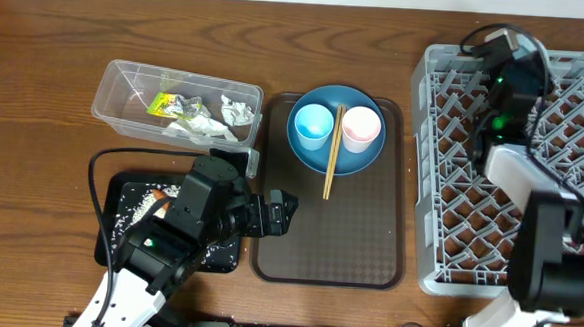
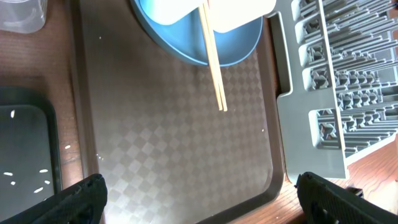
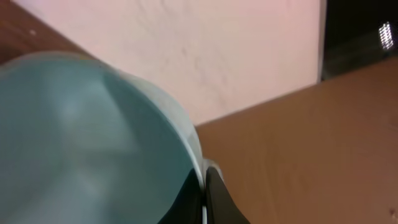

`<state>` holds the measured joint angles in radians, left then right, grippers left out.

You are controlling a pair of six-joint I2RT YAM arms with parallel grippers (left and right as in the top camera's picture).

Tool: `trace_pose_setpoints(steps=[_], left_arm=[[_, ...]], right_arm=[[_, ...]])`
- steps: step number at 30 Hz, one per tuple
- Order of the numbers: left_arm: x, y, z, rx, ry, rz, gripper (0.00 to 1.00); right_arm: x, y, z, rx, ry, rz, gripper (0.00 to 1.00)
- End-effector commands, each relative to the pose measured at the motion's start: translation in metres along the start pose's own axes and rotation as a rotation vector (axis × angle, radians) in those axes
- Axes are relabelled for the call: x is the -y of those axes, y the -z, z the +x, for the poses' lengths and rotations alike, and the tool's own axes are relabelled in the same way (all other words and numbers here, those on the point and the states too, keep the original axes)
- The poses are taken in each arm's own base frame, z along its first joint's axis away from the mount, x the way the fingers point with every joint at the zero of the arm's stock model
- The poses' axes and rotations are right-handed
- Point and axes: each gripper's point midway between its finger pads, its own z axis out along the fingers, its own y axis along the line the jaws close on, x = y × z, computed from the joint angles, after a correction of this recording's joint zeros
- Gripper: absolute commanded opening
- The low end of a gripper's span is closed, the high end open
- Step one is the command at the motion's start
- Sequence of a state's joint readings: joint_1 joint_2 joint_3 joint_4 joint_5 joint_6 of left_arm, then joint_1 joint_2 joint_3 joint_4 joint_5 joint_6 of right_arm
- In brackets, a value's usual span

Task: Sort waste into correct bins and load items into the dishwasher rack
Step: 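Lower the bowl into the rack slots and open the right gripper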

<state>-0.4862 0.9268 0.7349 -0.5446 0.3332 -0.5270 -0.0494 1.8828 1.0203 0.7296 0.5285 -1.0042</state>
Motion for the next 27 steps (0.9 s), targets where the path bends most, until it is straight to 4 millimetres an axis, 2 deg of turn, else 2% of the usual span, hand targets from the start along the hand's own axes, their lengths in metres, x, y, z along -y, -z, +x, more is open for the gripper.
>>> trace_pose_setpoints(steps=[1, 4, 9, 16, 21, 24, 27], left_arm=[[-0.001, 0.000, -0.002, 0.007, 0.001, -0.006, 1.00], [-0.001, 0.000, -0.002, 0.007, 0.001, -0.006, 1.00], [-0.001, 0.000, -0.002, 0.007, 0.001, -0.006, 1.00], [-0.001, 0.000, -0.002, 0.007, 0.001, -0.006, 1.00], [-0.001, 0.000, -0.002, 0.007, 0.001, -0.006, 1.00], [-0.001, 0.000, -0.002, 0.007, 0.001, -0.006, 1.00], [-0.001, 0.000, -0.002, 0.007, 0.001, -0.006, 1.00]], right_arm=[[-0.012, -0.007, -0.008, 0.052, 0.104, -0.003, 0.01], [-0.029, -0.009, -0.011, 0.076, 0.176, -0.013, 0.01], [-0.064, -0.009, 0.002, 0.047, 0.283, -0.110, 0.01], [-0.071, 0.002, -0.004, -0.004, 0.302, -0.094, 0.01], [-0.088, 0.014, -0.005, -0.043, 0.353, -0.130, 0.01], [-0.098, 0.023, -0.002, -0.079, 0.398, -0.156, 0.11], [-0.104, 0.031, 0.002, -0.123, 0.437, -0.161, 0.28]])
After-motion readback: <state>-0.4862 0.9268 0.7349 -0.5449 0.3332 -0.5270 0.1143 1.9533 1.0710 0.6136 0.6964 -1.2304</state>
